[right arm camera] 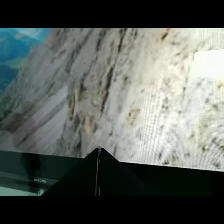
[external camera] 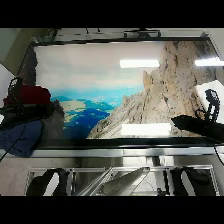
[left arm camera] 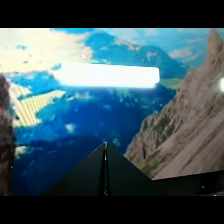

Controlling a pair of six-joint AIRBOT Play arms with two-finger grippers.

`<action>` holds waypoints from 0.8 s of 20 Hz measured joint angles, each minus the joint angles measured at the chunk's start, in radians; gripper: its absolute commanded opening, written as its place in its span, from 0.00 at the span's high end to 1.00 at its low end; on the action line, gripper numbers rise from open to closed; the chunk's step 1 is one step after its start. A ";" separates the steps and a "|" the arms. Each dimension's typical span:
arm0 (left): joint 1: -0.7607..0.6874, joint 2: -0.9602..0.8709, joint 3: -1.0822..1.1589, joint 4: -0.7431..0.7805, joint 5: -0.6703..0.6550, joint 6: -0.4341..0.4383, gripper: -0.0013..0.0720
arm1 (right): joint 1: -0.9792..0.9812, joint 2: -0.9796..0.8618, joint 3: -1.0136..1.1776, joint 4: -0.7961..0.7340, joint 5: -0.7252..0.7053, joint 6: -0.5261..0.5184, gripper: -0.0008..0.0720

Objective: Fold the shirts.

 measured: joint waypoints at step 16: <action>0.000 -0.003 0.009 0.045 0.098 0.037 0.01 | 0.000 -0.001 0.000 -0.001 -0.046 0.000 0.95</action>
